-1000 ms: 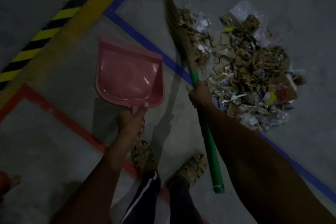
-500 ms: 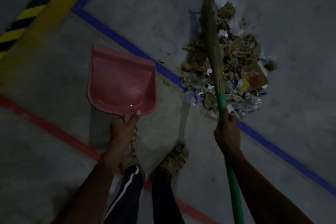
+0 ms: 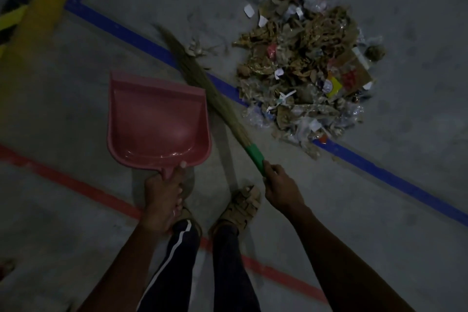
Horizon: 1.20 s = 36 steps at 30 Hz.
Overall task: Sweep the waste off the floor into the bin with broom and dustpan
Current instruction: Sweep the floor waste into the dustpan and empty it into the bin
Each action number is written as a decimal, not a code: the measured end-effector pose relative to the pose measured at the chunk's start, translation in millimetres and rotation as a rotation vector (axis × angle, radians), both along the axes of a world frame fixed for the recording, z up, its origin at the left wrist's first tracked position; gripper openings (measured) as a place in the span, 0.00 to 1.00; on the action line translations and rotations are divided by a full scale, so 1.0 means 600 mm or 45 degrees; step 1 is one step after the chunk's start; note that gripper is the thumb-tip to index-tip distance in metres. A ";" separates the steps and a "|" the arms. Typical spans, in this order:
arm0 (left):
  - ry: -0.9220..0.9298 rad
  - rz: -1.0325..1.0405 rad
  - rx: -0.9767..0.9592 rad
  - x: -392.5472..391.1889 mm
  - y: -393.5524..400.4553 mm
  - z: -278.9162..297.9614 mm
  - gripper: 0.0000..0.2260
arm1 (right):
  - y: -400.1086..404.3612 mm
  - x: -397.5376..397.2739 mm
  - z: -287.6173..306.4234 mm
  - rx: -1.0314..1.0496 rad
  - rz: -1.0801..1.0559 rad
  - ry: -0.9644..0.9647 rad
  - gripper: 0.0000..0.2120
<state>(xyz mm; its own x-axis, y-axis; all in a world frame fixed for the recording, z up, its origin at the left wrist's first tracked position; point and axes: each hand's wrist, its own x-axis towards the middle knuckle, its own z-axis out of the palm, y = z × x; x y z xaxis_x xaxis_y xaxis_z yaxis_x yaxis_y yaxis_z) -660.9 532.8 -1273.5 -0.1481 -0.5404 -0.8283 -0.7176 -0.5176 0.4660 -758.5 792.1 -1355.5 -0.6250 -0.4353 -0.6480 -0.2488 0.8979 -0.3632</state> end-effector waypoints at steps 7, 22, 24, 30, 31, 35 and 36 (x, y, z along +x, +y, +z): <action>0.066 -0.033 -0.034 -0.041 0.020 0.004 0.18 | 0.060 -0.057 0.016 0.317 -0.161 0.116 0.27; 0.299 -0.065 -0.056 -0.274 -0.088 0.017 0.21 | 0.020 -0.219 0.068 -0.168 -0.271 0.431 0.28; 0.296 -0.058 -0.064 -0.305 -0.116 0.007 0.17 | -0.019 -0.255 0.046 -0.174 -0.295 0.435 0.27; 0.275 -0.065 -0.027 -0.387 -0.202 -0.024 0.17 | -0.204 -0.379 -0.001 -0.296 -0.445 0.280 0.27; 0.264 -0.050 0.011 -0.401 -0.211 -0.026 0.17 | -0.237 -0.402 -0.006 -0.315 -0.469 0.264 0.28; 0.225 -0.094 0.032 -0.460 -0.261 -0.034 0.15 | -0.374 -0.496 -0.021 -0.344 -0.526 0.152 0.26; 0.220 -0.111 0.023 -0.473 -0.276 -0.038 0.16 | -0.405 -0.518 -0.020 -0.363 -0.542 0.110 0.26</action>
